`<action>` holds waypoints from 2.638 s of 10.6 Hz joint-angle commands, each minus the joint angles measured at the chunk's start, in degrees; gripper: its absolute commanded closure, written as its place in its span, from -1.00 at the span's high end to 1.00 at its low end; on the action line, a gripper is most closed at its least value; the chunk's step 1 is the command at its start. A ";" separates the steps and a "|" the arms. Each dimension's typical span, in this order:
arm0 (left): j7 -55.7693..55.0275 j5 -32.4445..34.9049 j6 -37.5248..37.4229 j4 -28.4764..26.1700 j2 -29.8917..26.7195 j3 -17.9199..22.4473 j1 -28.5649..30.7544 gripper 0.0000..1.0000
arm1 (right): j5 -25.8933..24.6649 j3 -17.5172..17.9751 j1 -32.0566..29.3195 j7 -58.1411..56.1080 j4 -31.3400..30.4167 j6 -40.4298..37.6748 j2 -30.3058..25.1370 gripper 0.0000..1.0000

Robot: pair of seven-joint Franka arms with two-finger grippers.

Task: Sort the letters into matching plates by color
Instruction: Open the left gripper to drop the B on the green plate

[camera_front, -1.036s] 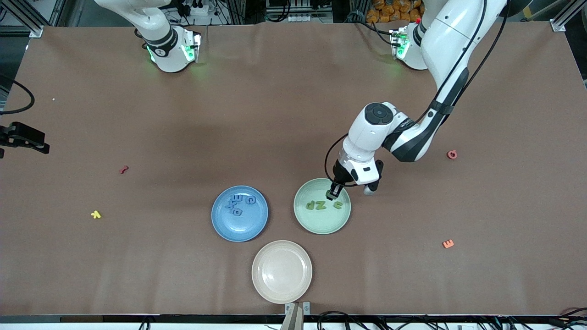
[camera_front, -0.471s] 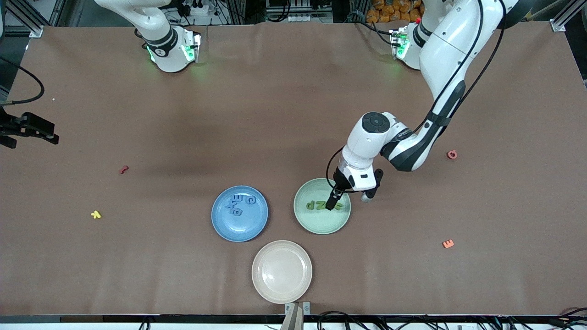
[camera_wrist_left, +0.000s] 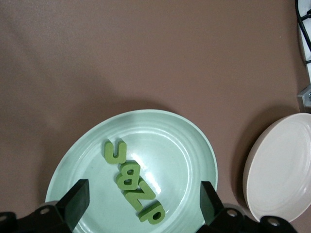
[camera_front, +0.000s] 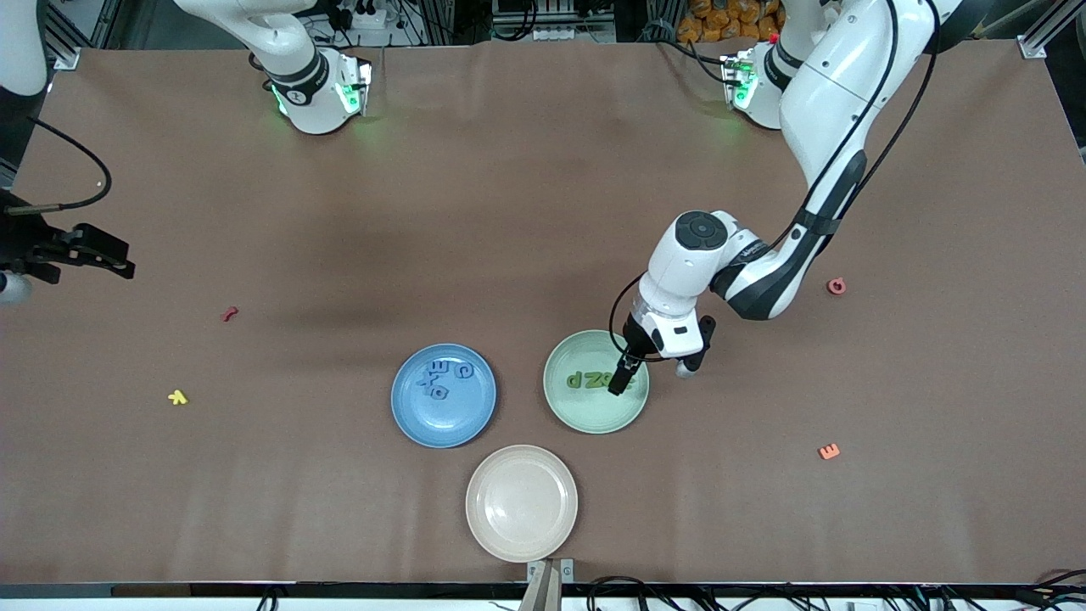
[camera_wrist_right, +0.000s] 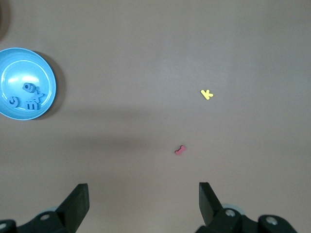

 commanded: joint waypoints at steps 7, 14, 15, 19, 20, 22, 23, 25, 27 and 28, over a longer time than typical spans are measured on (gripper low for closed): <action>0.07 1.80 0.48 0.74 0.47 0.60 0.14 1.00 | 0.20 0.10 2.41 3.50 -1.80 -1.83 -5.09 1.00; 0.07 1.80 0.48 0.74 0.56 0.68 0.14 1.00 | -0.68 0.19 3.29 3.50 0.57 -0.43 -3.68 1.00; -0.01 1.80 0.48 0.74 0.65 0.68 0.14 1.00 | -0.68 0.19 3.20 3.50 0.93 -0.51 -3.59 1.00; 0.16 1.89 0.48 0.83 0.56 1.04 0.05 1.00 | -0.50 0.10 3.20 4.46 0.84 -0.60 -3.50 1.00; 1.64 1.98 0.39 0.83 0.56 1.04 0.05 1.00 | -0.15 0.10 3.20 6.47 0.84 -0.60 -3.50 1.00; 11.37 1.89 0.22 0.74 0.48 1.04 0.48 1.00 | -0.15 0.19 3.29 7.02 0.84 -0.43 -3.50 1.00; 12.45 1.89 0.04 0.74 0.47 1.04 0.57 1.00 | -0.06 0.10 3.29 7.02 0.84 -0.43 -3.50 1.00; 15.95 1.98 -0.31 0.74 0.21 1.65 0.57 1.00 | 0.03 0.10 3.20 7.02 0.84 -0.43 -3.42 1.00; 19.31 1.98 -2.76 0.74 -0.49 1.65 1.19 1.00 | -0.06 0.10 3.20 6.93 0.84 -0.43 -3.33 1.00; 21.15 1.98 -4.25 0.74 -1.10 1.65 1.19 1.00 | 0.02 0.10 3.20 6.93 0.84 -0.43 -3.33 1.00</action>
